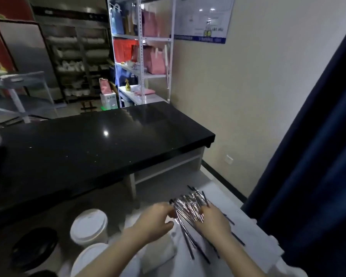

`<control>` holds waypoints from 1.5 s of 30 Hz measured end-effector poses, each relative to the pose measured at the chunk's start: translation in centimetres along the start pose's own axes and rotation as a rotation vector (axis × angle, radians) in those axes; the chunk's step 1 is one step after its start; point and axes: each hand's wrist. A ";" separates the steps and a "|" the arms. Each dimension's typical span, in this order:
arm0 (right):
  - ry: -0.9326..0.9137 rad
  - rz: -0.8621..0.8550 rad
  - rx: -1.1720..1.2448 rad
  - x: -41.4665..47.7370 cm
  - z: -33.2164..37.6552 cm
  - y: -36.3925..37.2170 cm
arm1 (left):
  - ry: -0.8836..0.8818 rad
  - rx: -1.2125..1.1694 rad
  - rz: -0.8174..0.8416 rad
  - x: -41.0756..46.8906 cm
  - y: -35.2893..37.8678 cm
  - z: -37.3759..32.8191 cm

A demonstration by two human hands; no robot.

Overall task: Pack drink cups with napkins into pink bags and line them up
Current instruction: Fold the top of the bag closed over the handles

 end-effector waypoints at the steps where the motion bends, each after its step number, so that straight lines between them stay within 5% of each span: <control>1: 0.028 0.004 -0.010 0.6 -0.9 0.6 | 0.007 0.003 0.036 1.2 1.2 -0.1; 8: 0.053 -0.032 -0.101 2.9 -3.7 4.0 | -0.001 0.032 0.194 6.6 6.6 0.4; 15: 0.077 -0.047 0.089 3.6 -4.9 4.1 | -0.027 0.093 0.206 8.3 8.4 1.6; 25: 0.070 -0.119 0.278 2.8 -5.3 2.3 | -0.124 -0.165 -0.244 8.4 6.9 2.1; 34: -0.060 -0.086 0.325 1.2 -2.6 0.6 | -0.194 -0.374 -0.374 5.6 3.5 2.5; 41: 0.084 -0.098 0.182 0.5 -0.8 0.3 | -0.209 -0.264 -0.163 2.4 1.6 3.3; 45: 0.091 -0.141 0.148 0.2 -0.4 0.1 | -0.158 -0.274 -0.184 1.3 0.8 3.3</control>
Point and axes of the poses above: each hand's wrist, its own x-axis towards the middle knuckle, its own y-axis out of the palm, z = x × y, and after that the axes turned 14 degrees about y, right-handed
